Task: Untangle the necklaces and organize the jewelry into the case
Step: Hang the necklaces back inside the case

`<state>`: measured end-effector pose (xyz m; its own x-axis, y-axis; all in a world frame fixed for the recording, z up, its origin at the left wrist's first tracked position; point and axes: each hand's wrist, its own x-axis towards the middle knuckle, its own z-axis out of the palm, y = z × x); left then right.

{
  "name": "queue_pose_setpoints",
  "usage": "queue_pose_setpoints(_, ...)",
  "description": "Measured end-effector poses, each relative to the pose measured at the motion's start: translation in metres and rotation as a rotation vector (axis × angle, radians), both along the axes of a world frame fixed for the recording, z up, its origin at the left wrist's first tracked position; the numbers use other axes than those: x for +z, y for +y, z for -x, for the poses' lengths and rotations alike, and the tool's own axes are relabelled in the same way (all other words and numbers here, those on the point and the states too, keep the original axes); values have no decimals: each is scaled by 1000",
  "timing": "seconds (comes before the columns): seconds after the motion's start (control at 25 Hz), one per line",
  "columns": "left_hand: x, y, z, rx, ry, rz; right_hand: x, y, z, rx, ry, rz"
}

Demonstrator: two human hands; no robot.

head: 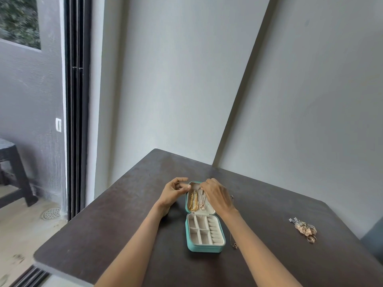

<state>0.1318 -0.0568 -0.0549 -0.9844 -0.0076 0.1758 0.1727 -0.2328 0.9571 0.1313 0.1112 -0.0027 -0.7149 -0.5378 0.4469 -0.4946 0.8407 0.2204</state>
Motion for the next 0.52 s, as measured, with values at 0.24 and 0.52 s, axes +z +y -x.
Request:
queue_pose_setpoints(0.24,-1,-1,0,10,-1,-5,-5,9,-2,-7,15,49)
queue_pose_setpoints(0.52,3,0,-6,50,3,11,-4,9,-11,-19,105,167)
